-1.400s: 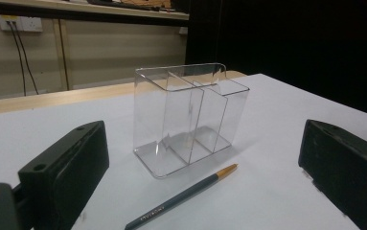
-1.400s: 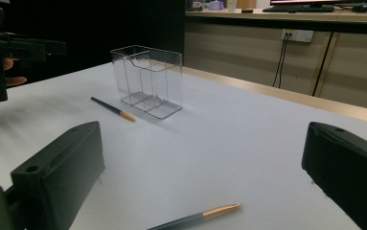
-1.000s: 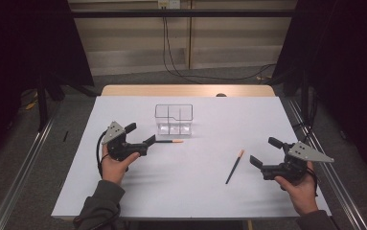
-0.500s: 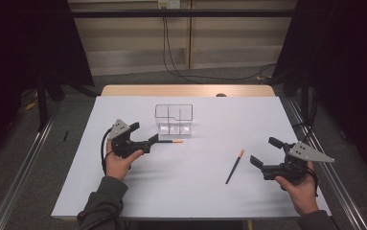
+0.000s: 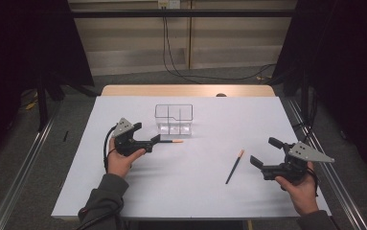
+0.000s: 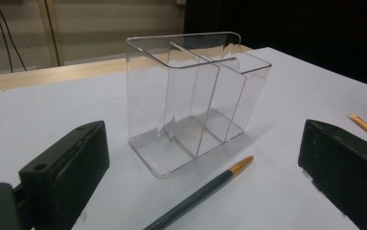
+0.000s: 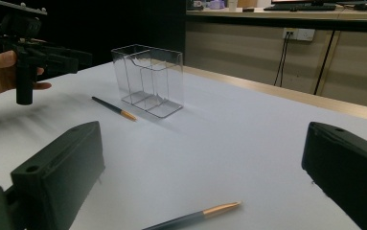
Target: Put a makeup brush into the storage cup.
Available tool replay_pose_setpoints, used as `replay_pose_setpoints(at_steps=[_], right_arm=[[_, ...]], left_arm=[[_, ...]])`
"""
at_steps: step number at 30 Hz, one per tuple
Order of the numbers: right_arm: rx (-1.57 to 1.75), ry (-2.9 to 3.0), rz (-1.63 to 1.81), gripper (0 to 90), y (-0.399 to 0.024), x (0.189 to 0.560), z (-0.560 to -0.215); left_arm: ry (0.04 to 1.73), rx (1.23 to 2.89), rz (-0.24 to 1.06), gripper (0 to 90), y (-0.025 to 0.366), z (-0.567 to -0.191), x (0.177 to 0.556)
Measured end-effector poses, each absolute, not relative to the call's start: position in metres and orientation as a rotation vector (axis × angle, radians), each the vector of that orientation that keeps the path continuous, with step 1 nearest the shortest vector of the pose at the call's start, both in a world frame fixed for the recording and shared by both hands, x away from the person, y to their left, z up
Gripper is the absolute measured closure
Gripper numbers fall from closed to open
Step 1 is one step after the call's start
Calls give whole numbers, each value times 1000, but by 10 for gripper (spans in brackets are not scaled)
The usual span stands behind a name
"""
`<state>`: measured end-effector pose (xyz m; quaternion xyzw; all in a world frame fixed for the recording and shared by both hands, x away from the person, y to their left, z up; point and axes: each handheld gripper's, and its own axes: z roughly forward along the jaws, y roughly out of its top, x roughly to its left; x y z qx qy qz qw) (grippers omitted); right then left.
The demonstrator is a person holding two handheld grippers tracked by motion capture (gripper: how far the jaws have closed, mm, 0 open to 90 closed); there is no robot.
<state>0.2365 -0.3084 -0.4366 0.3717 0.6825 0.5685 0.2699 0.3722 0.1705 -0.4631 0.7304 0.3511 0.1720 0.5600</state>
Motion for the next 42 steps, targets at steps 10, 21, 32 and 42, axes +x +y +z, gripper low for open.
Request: replay_pose_setpoints(at_steps=[10, 21, 32, 42], right_arm=[[1001, 1838, 1537, 5, -309, 236, -437], [1004, 1844, 1534, 5, -309, 236, -437], [999, 1844, 1532, 5, -310, 236, -436], [1001, 1841, 1540, 5, -310, 236, -436]], left_arm=[[833, 1725, 391, 33, 168, -463, 378], [830, 1798, 386, 24, 167, -461, 383], [830, 1859, 329, 0, 167, -460, 387], [866, 1927, 309, 5, 167, -458, 394]])
